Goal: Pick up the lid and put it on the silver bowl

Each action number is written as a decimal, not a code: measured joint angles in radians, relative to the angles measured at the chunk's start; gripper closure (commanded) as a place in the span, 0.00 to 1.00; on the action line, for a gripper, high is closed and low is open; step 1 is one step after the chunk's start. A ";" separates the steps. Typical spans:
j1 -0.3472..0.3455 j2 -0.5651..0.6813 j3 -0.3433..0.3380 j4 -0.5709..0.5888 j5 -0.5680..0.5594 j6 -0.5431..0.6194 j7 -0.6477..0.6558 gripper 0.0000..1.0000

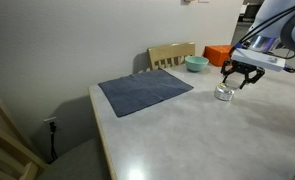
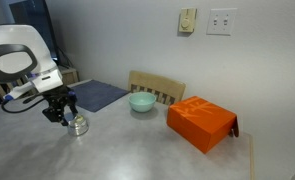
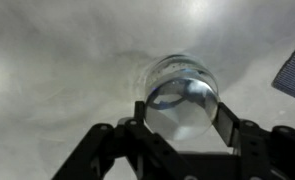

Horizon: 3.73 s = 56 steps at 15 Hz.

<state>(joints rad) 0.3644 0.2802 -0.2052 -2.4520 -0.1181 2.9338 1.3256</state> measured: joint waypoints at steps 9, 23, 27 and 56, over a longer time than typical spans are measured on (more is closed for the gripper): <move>-0.079 0.000 0.066 -0.001 0.074 -0.001 -0.049 0.56; -0.126 0.007 0.095 0.070 0.107 -0.065 -0.129 0.56; -0.137 0.032 0.121 0.093 0.125 -0.090 -0.151 0.56; -0.157 0.069 0.137 0.126 0.130 -0.119 -0.160 0.56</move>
<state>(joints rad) 0.2072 0.3487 -0.0679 -2.3256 0.0115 2.8146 1.1658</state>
